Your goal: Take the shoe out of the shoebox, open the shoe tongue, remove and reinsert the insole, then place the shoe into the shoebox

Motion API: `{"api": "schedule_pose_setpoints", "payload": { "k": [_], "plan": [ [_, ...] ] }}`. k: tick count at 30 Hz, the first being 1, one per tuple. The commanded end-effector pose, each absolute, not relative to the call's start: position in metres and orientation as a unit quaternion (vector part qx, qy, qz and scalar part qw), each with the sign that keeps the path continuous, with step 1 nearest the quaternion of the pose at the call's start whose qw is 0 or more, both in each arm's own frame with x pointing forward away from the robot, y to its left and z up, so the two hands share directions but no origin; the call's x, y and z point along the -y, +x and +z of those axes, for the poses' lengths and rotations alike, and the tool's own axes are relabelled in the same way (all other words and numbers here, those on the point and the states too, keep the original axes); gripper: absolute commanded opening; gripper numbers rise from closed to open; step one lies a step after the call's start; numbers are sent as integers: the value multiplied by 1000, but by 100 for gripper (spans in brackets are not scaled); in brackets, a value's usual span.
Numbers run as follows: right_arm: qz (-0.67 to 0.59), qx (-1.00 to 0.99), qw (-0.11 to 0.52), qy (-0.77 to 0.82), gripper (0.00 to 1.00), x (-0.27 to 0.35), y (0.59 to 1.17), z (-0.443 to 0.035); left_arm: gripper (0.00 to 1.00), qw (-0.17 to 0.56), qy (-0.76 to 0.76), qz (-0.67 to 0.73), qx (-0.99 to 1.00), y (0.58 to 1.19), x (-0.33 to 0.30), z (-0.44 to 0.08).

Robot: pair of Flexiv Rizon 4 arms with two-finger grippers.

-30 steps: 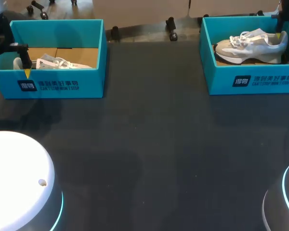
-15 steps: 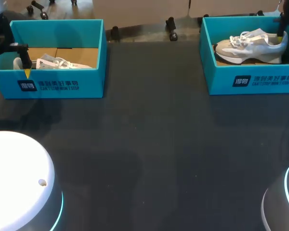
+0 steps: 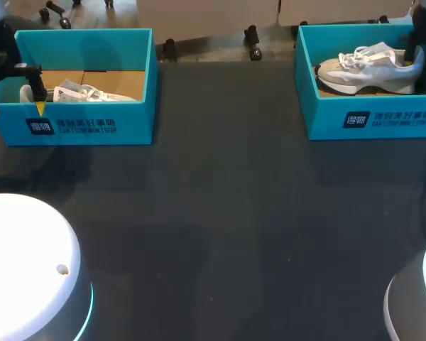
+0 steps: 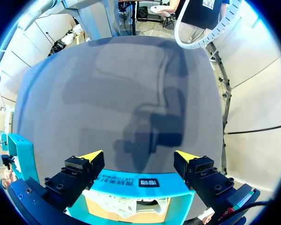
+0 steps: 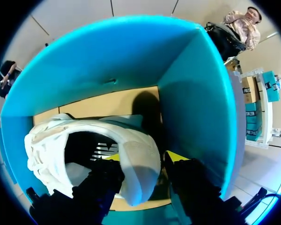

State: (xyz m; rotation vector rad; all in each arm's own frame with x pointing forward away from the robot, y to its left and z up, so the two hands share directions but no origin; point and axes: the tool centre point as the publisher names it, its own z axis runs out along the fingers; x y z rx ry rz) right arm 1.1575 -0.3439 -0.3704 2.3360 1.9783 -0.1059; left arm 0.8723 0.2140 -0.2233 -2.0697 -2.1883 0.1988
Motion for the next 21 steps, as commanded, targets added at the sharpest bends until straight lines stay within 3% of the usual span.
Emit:
{"api": "schedule_pose_setpoints", "payload": {
  "k": [1,6,8,21],
  "plan": [
    [-44,-647,21,761,45,346,1169,-379,100,61,-684,63,724,871,-214,-223],
    [-50,-646,13,761,21,345,1166,-380,100,61,-684,63,724,871,-214,-223],
    [-52,-645,10,762,1,344,1165,-379,100,61,-684,63,724,871,-214,-223],
    [-55,-640,13,767,0,337,1155,-354,100,61,-684,63,724,871,-214,-223]
  ]
}}
